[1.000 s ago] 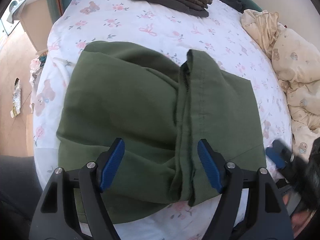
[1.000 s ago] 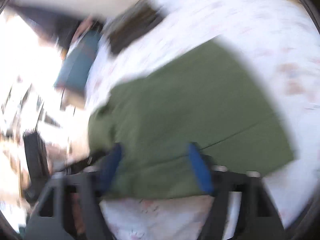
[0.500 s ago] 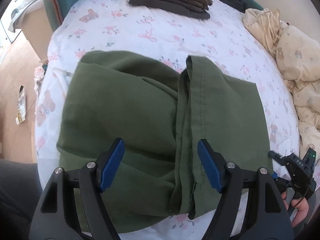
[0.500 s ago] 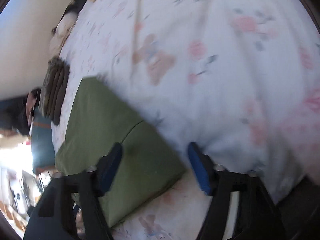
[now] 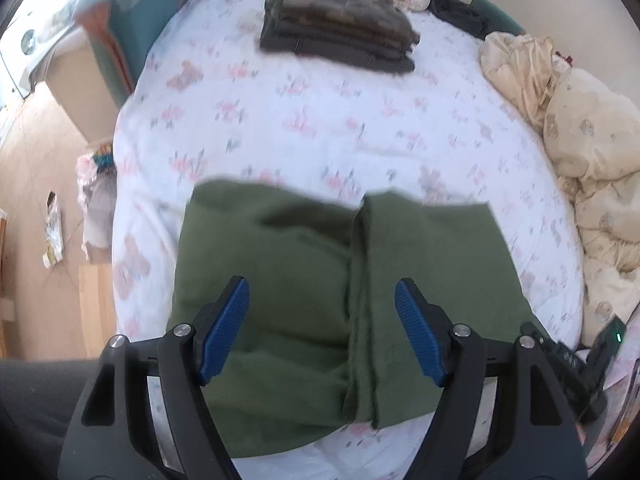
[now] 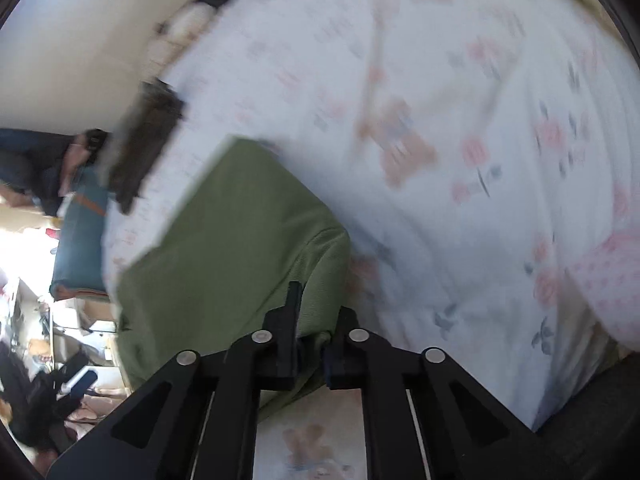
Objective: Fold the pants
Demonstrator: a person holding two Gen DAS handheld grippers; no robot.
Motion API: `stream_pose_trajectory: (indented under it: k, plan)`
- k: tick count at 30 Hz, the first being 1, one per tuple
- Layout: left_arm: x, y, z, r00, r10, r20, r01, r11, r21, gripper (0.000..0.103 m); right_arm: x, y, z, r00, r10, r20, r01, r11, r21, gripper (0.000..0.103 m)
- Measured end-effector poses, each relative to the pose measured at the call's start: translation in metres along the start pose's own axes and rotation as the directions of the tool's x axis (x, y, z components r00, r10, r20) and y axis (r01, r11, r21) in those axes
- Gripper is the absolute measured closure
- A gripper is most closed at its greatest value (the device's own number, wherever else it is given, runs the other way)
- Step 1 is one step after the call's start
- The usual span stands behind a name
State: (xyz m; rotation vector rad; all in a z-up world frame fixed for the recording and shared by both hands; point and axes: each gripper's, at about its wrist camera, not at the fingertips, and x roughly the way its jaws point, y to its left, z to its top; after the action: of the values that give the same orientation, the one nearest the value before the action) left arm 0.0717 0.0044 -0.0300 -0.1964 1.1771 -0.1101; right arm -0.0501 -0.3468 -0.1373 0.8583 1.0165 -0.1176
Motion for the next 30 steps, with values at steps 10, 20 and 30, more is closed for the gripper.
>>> stream_pose_trajectory:
  k: [10, 20, 30]
  plan:
    - [0.010, -0.076, 0.051, 0.994, -0.071, -0.084, 0.079, 0.992, 0.102, 0.031, -0.048, 0.088, -0.018, 0.953, 0.279, 0.117, -0.220, 0.906, -0.362, 0.098]
    - [0.020, -0.147, 0.089, 0.974, -0.147, -0.175, 0.182, 0.961, 0.208, 0.031, -0.053, 0.141, -0.052, 0.882, 0.471, -0.011, -0.392, 0.719, -0.574, 0.098]
    - [0.032, -0.126, 0.095, 0.965, -0.136, -0.224, 0.183, 0.962, 0.202, 0.042, -0.046, 0.167, -0.079, 0.854, 0.503, -0.132, -0.453, 0.595, -0.664, 0.098]
